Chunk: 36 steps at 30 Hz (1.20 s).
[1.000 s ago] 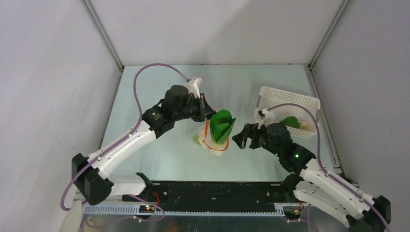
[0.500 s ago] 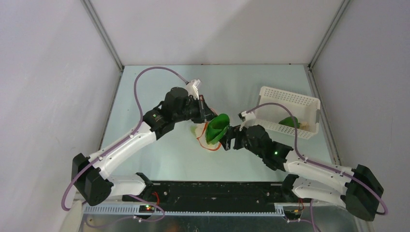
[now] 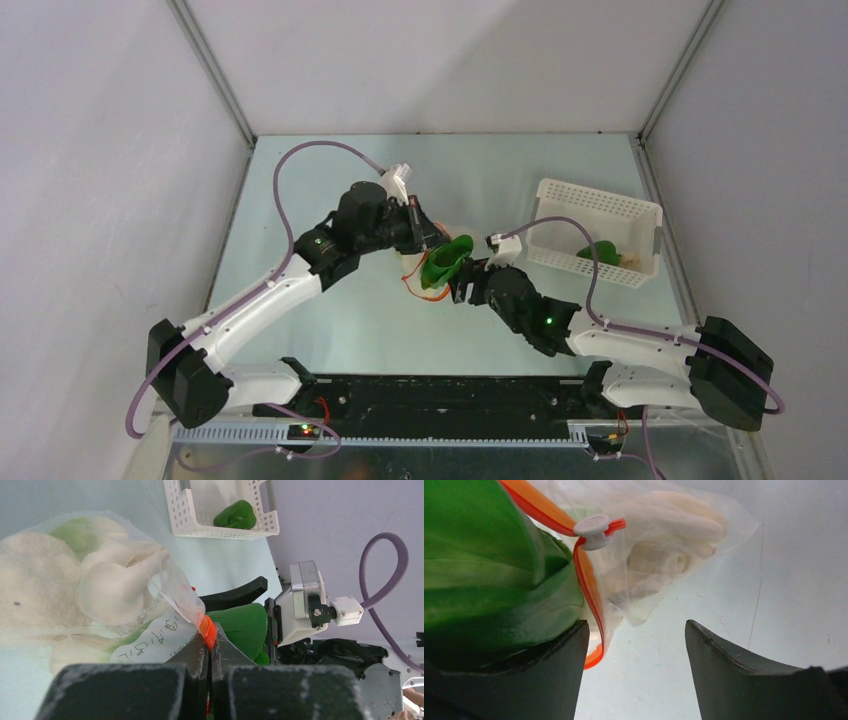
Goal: Place the food in the zip-top bag and seal the zipper
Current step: Adjust the fake vegetable in the zipper food storage bag.
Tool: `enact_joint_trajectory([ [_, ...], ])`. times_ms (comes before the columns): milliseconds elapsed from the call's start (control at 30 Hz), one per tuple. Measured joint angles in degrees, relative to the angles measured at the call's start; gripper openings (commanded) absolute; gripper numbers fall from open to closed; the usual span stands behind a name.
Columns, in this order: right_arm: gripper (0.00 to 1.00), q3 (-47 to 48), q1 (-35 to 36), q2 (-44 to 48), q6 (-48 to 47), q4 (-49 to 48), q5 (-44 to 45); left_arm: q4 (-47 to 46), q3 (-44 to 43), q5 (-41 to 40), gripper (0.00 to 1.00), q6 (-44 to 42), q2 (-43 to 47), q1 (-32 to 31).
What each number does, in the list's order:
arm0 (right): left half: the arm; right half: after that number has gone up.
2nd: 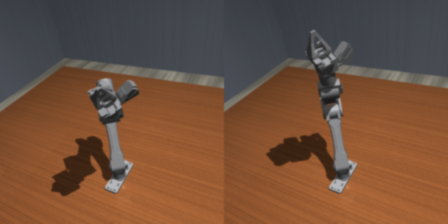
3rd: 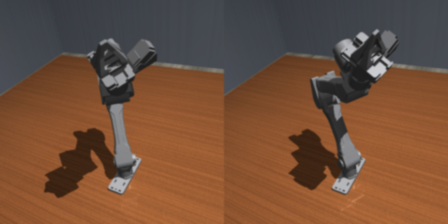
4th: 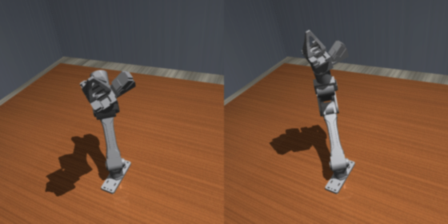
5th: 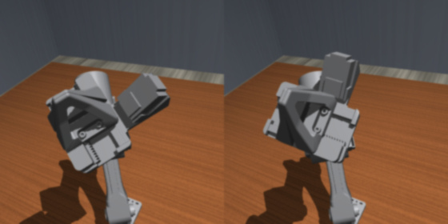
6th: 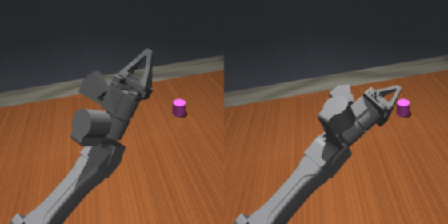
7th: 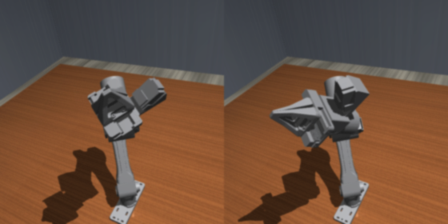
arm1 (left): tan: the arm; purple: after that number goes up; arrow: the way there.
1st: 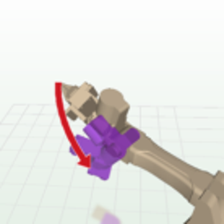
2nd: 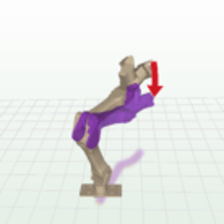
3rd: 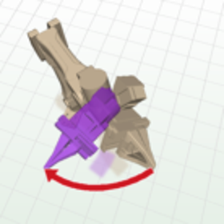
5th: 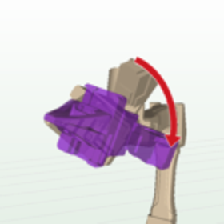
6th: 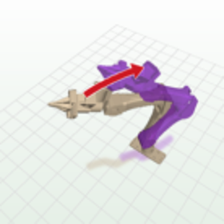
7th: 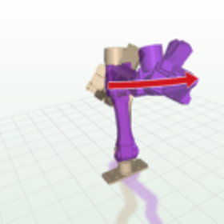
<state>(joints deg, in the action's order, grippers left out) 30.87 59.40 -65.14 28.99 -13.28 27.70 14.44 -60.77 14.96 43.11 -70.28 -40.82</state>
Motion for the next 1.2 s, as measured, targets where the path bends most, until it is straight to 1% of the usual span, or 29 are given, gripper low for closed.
enact_joint_trajectory([
  [167, 0.72, -0.2, 0.1, -0.6, 3.3, -1.4, 1.3, 0.2, 0.0, -1.6, 0.0, 1.5, 0.7, 0.1],
  [233, 0.68, -0.6, 0.1, -0.6, 4.2, -2.2, 1.5, 0.3, 0.0, -1.9, 0.0, 2.0, 0.9, 0.1],
  [300, 0.64, -1.5, 0.1, -0.6, 5.5, -3.2, 1.6, 0.7, 0.0, -2.4, 0.0, 2.4, 1.2, 0.1],
  [400, 0.52, -3.3, -0.1, -0.3, 7.1, -4.2, 1.6, 1.7, 0.0, -2.9, 0.0, 3.1, 1.6, 0.1],
  [433, 0.36, -3.9, -0.2, 0.0, 7.5, -4.6, 1.5, 1.9, 0.0, -2.9, 0.0, 3.2, 1.7, 0.1],
  [467, 0.28, -4.3, -0.4, 0.3, 7.8, -4.9, 1.4, 2.1, 0.0, -2.9, 0.0, 3.4, 1.7, 0.1],
  [500, 0.13, -4.8, -0.4, 0.7, 8.1, -5.3, 1.3, 2.3, 0.0, -3.0, 0.0, 3.5, 1.8, 0.1],
  [567, 0.0, -5.2, -0.7, 1.7, 8.2, -5.9, 0.7, 2.5, 0.0, -3.0, 0.0, 3.5, 1.8, 0.1],
  [700, 0.0, -5.4, -1.1, 4.3, 7.7, -5.6, -0.6, 2.6, 0.0, -3.6, 0.0, 3.4, 1.8, 0.1],
  [833, 0.0, -5.2, -1.3, 10.6, 7.4, -1.0, -1.8, 3.7, 0.0, -5.2, 0.01, 3.0, 1.8, 0.3],
  [900, 0.0, -4.4, -1.6, 14.4, 7.4, 3.0, -2.2, 4.4, 0.0, -5.8, 0.04, 2.6, 1.8, 0.3],
  [1000, 0.0, -2.3, -1.9, 17.8, 7.4, 8.2, -2.6, 5.1, -0.2, -6.0, 0.08, 1.7, 1.5, 0.4],
  [1100, 0.0, 0.6, -2.1, 18.9, 7.4, 12.6, -3.4, 5.3, -0.8, -5.7, 0.08, 0.9, 0.8, 0.4],
  [1200, 0.0, 2.1, -2.1, 18.9, 7.4, 14.1, -4.7, 5.9, -1.9, -5.6, 0.16, -0.2, 0.0, 0.5],
])
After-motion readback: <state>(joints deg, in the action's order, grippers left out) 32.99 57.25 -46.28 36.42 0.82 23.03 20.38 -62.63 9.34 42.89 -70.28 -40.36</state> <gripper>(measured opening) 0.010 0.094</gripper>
